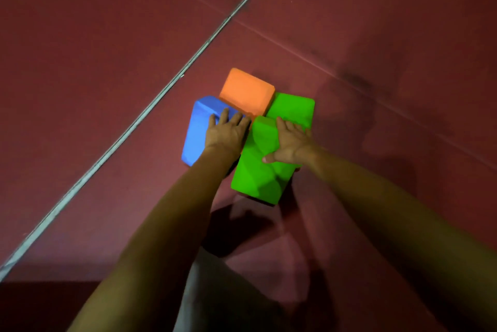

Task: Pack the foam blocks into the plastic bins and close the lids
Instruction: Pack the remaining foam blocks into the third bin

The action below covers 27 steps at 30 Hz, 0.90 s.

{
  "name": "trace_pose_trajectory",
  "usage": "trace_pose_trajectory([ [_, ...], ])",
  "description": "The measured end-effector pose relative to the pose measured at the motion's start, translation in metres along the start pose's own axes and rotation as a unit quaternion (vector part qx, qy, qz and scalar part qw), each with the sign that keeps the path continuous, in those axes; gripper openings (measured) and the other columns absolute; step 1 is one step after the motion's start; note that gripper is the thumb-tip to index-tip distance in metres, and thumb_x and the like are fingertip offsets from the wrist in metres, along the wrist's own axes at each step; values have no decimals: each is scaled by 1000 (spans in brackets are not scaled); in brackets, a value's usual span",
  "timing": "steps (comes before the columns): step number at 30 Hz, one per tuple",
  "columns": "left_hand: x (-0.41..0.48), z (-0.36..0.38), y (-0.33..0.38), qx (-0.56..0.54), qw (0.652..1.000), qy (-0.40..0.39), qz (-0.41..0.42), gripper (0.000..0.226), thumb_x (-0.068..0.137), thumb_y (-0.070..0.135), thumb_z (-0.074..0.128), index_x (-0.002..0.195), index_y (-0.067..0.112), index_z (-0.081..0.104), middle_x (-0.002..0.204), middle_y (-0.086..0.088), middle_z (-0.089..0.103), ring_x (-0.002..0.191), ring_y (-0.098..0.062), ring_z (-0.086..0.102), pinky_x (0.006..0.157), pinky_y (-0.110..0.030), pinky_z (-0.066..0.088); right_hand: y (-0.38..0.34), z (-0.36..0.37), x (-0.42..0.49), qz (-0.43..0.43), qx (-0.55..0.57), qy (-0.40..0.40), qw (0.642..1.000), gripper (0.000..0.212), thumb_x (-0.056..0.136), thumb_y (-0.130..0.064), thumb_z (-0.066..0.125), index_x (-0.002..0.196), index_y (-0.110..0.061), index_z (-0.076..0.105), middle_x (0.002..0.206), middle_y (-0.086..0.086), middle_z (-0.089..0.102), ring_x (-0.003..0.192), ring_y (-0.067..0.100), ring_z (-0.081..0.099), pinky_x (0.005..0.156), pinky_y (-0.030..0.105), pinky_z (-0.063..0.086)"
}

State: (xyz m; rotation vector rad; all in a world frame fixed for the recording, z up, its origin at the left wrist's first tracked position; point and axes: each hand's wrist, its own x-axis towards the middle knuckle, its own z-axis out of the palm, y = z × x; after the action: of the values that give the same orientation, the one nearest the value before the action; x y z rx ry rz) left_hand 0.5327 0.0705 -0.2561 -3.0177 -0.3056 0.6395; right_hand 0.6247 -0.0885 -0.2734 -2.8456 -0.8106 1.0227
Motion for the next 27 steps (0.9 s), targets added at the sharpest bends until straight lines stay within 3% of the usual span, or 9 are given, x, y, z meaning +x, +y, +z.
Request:
trace_pose_trajectory([
  [3, -3, -12, -11, 69, 997, 23, -1, 55, 98, 16, 48, 150, 12, 30, 149, -8, 33, 134, -35, 34, 101, -44, 36, -8, 9, -7, -7, -1, 55, 998, 118, 62, -72, 78, 151, -14, 29, 146, 9, 34, 136, 34, 30, 110, 47, 33],
  [6, -23, -19, -29, 89, 996, -6, -23, 46, 95, 21, 55, 140, 18, 45, 145, -11, 35, 128, -33, 39, 99, -40, 36, -24, 9, -24, -5, 18, 37, 999, 103, 57, -62, 87, 137, -16, 42, 136, 10, 37, 131, 34, 33, 105, 47, 38],
  [10, -80, -15, -47, 134, 988, -67, -45, 89, 74, 50, 76, 148, 25, 33, 155, -9, 30, 144, -33, 27, 121, -53, 11, -48, 5, -54, -140, -51, 71, 986, 90, 55, -41, 91, 127, -20, 42, 129, 4, 46, 123, 31, 45, 95, 47, 43],
  [12, -112, -18, -51, 110, 987, -87, -83, 101, 68, 59, 79, 149, 21, 32, 146, -10, 46, 138, -31, 41, 121, -56, 5, -63, -4, -73, -202, -93, 99, 970, 83, 57, -36, 87, 126, -22, 41, 125, 2, 48, 120, 31, 46, 95, 46, 40],
  [14, -151, -28, -54, 77, 986, -81, -122, 102, 66, 58, 80, 149, 23, 32, 132, -10, 58, 122, -29, 57, 121, -54, 9, -82, -16, -95, -265, -133, 102, 949, 87, 58, -35, 87, 130, -22, 40, 126, 2, 48, 119, 31, 45, 95, 46, 39],
  [20, -292, -65, -74, 54, 972, -15, -229, 92, 63, 62, 79, 136, 21, 41, 128, -11, 58, 118, -32, 56, 105, -44, 31, -165, -47, -184, -398, -203, 128, 885, 82, 63, -31, 81, 132, -18, 37, 125, 6, 45, 115, 33, 46, 89, 45, 38],
  [27, -480, -114, -110, 48, 924, 4, -380, 88, 60, 63, 79, 130, 21, 46, 124, -8, 60, 113, -30, 60, 95, -41, 36, -290, -61, -317, -529, -233, 187, 795, 93, 59, -38, 87, 136, -17, 38, 128, 6, 46, 116, 33, 47, 91, 46, 40],
])
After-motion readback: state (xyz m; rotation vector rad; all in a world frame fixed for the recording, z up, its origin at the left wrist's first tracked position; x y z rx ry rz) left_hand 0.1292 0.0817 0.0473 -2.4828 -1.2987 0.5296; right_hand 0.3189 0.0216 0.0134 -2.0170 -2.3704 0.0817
